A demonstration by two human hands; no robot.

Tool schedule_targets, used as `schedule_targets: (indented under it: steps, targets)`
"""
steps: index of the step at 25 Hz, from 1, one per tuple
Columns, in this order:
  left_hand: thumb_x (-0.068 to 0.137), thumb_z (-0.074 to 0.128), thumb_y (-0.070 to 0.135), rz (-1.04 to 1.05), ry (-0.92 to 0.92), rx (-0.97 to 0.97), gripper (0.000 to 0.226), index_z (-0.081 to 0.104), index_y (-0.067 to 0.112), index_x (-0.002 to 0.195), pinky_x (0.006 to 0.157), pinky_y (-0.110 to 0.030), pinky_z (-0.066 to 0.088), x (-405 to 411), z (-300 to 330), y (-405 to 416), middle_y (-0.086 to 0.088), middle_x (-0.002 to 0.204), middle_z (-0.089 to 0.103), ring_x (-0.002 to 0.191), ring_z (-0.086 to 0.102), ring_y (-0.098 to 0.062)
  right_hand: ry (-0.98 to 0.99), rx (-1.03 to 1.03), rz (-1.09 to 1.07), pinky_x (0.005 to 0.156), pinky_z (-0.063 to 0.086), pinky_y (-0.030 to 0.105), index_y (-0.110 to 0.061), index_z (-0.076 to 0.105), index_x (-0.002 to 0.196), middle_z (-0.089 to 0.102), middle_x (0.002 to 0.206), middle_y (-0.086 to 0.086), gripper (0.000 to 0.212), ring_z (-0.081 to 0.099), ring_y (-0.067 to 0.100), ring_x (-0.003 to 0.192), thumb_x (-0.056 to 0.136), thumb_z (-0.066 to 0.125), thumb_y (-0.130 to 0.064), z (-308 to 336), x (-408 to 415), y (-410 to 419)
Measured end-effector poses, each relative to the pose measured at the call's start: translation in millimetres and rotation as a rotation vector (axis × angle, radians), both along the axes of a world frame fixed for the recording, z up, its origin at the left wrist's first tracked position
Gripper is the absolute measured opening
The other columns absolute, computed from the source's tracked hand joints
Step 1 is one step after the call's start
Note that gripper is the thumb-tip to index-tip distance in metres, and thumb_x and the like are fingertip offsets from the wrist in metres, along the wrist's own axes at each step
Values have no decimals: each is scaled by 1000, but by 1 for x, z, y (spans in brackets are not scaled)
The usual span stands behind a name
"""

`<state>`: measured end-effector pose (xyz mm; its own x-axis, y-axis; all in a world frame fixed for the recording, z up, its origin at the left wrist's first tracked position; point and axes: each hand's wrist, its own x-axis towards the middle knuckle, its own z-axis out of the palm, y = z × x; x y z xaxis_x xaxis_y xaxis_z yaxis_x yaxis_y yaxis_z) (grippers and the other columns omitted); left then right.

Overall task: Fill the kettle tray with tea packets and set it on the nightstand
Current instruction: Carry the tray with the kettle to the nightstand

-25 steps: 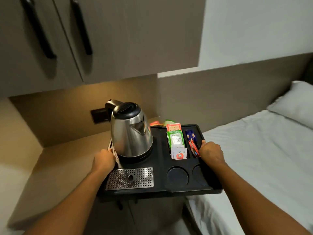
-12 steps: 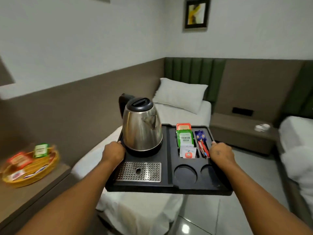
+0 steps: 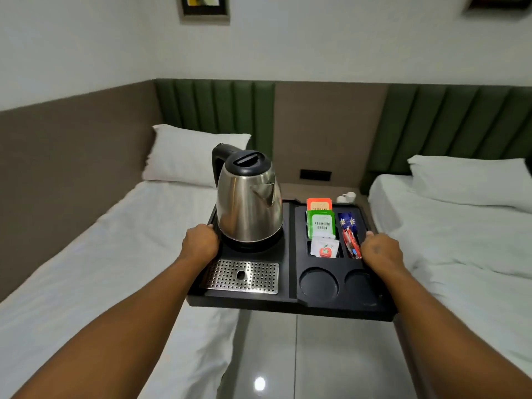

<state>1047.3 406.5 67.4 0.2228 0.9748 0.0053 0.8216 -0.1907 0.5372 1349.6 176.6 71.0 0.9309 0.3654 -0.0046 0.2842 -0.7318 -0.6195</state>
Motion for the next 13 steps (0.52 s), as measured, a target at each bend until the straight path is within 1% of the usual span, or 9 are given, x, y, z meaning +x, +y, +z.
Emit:
schedule_targets:
  steps: [2,4,7,8,10,11,13]
  targets:
    - [102,37,29,-36,4,-2,44,66,-3,99,71,-33,42,68,-4,45,-28,106,67,96,63,-43,39,-1,-41,83,43,39,7,63,105,62,114,28,49,57,43,105,99,36,-33,-7,58,35]
    - [103,37,28,-31,-1,3,44,67,-5,97,70,-33,41,137,-11,94,-29,104,67,95,63,-44,62,-6,-72,81,43,38,7,63,105,63,113,28,49,58,42,103,100,36,-34,-16,121,78]
    - [103,35,23,-53,34,25,43,66,-4,91,68,-34,40,222,-28,158,-28,97,68,93,62,-44,73,7,-61,82,45,41,7,63,103,64,109,28,48,59,43,100,99,36,-33,-32,209,146]
    - [103,34,22,-68,70,33,42,65,-3,91,67,-35,40,255,-36,186,-27,96,68,92,62,-44,86,3,-61,82,46,42,6,63,103,64,109,27,48,59,42,99,99,36,-34,-38,244,175]
    - [103,32,19,-99,134,39,38,64,-1,98,66,-35,38,319,-56,242,-25,98,67,91,61,-43,92,-20,-40,81,47,43,5,64,102,65,107,27,48,60,42,97,98,37,-35,-57,313,233]
    - [103,31,19,-106,134,44,37,63,1,99,66,-34,36,348,-60,267,-24,99,67,91,61,-42,91,-21,-19,80,47,42,5,64,102,65,107,27,48,60,42,96,97,38,-35,-64,344,261]
    - [103,30,23,-65,101,17,41,64,1,92,67,-33,35,414,-75,319,-25,96,67,87,60,-40,129,-33,14,80,46,40,7,63,103,64,109,28,47,59,43,97,97,40,-34,-80,412,324]
